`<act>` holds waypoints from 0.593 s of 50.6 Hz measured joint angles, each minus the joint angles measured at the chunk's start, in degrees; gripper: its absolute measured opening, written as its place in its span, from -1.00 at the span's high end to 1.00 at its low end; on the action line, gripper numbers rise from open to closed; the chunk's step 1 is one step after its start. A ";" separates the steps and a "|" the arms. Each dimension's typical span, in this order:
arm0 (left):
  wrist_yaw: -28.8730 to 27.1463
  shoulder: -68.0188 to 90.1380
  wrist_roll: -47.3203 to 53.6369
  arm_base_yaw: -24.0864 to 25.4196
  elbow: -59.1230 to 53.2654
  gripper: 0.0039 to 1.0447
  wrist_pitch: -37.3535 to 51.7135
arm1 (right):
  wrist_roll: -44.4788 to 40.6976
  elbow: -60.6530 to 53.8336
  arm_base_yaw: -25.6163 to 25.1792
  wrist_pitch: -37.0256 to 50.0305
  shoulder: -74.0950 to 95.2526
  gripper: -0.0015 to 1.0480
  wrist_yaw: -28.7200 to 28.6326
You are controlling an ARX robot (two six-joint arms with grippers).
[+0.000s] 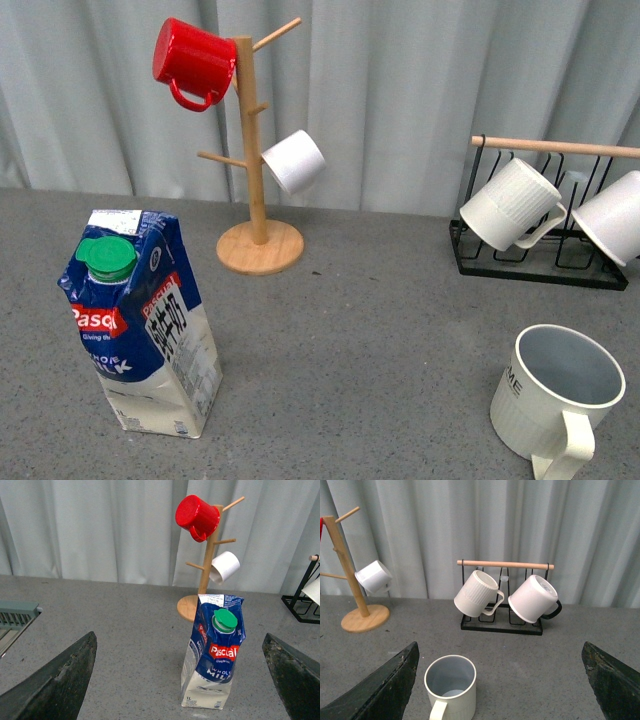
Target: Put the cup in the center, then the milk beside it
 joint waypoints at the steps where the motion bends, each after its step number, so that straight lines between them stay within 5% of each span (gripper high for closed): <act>1: 0.00 0.00 0.00 0.00 0.00 -0.88 0.00 | 0.00 0.00 0.00 0.00 0.00 -0.82 0.00; 30: 0.00 0.00 0.00 0.00 0.00 -0.88 0.00 | 0.00 0.00 0.00 0.00 0.00 -0.82 0.00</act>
